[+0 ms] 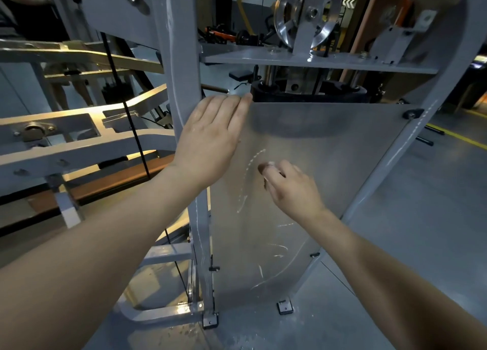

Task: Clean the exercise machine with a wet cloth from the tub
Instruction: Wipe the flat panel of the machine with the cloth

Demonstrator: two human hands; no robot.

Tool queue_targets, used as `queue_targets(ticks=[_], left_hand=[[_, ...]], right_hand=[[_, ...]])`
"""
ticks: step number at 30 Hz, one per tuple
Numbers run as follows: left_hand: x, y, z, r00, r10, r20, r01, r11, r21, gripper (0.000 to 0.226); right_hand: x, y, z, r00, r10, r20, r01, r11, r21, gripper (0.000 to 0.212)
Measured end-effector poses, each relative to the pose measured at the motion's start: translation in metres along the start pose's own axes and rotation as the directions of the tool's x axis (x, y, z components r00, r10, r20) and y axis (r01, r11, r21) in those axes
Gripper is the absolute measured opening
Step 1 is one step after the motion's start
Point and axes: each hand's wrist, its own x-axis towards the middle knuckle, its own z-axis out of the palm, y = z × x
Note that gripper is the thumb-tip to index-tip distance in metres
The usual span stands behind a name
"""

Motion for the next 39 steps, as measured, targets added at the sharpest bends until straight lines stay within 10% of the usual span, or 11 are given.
queue_targets(ticks=[6, 12, 18, 24, 31, 39], left_hand=[[-0.001, -0.001, 0.002, 1.0, -0.008, -0.004, 0.008, 1.0, -0.019, 0.074], [-0.001, -0.002, -0.001, 1.0, -0.001, 0.012, 0.001, 1.0, -0.026, 0.077], [-0.001, 0.0, -0.001, 0.999, -0.022, 0.045, 0.024, 0.999, -0.032, 0.073], [-0.001, -0.004, -0.005, 0.997, 0.015, 0.08, -0.009, 0.997, -0.073, 0.075], [-0.002, -0.01, -0.01, 0.989, 0.097, 0.109, -0.089, 0.993, -0.078, 0.07], [-0.005, -0.014, -0.007, 0.987, 0.13, 0.094, -0.117, 0.984, -0.135, 0.072]], right_hand=[[0.035, -0.005, -0.023, 0.955, 0.146, -0.258, -0.119, 0.986, 0.12, 0.022], [-0.004, 0.001, 0.005, 0.998, -0.059, 0.016, 0.058, 0.997, 0.049, 0.033], [0.045, -0.011, -0.03, 0.946, 0.128, -0.298, -0.084, 0.984, 0.156, 0.026], [-0.006, -0.002, 0.007, 0.992, -0.073, 0.102, 0.074, 0.997, -0.007, 0.027], [0.035, -0.027, -0.016, 0.957, 0.145, -0.25, -0.124, 0.987, 0.097, 0.019], [0.001, -0.026, -0.006, 0.994, 0.088, 0.058, -0.088, 0.996, -0.005, 0.018]])
